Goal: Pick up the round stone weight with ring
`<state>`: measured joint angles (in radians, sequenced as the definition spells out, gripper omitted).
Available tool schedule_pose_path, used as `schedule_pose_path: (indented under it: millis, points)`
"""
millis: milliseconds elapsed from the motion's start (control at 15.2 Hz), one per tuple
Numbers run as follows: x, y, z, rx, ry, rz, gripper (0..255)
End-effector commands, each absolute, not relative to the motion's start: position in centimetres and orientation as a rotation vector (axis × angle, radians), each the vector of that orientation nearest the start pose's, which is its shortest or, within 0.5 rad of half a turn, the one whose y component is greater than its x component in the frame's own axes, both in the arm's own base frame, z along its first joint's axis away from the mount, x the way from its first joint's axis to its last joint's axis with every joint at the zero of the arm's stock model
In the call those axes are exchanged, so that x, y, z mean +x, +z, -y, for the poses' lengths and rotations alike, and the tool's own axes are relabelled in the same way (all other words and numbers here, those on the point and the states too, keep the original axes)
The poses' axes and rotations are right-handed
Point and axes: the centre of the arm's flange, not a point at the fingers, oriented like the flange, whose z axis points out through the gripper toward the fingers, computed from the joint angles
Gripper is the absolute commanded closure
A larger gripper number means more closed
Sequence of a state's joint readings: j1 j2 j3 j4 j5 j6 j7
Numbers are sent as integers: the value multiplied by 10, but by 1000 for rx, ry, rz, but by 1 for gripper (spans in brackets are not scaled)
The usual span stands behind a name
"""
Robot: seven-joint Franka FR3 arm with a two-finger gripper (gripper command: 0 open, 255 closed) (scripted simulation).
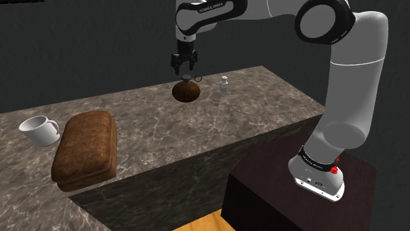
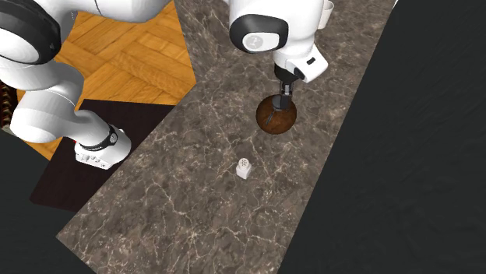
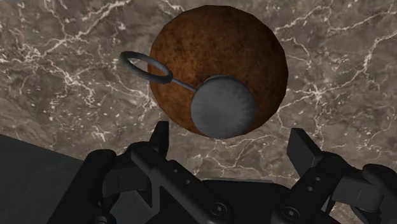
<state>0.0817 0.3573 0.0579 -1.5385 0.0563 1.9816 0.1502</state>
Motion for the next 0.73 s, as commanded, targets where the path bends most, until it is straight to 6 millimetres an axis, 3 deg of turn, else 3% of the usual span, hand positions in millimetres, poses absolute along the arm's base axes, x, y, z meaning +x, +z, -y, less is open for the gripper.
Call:
schedule_pose_path:
  millis: [0, 330, 462, 528, 660]
  points:
    - [671, 449, -92, -3054, -116, -52, 0]
    - [671, 419, -92, -3054, -116, -52, 0]
    - [671, 419, -92, -3054, -116, -52, 0]
    - [671, 419, -93, -3054, -116, -52, 255]
    - [671, 419, -93, -3054, -116, -52, 255]
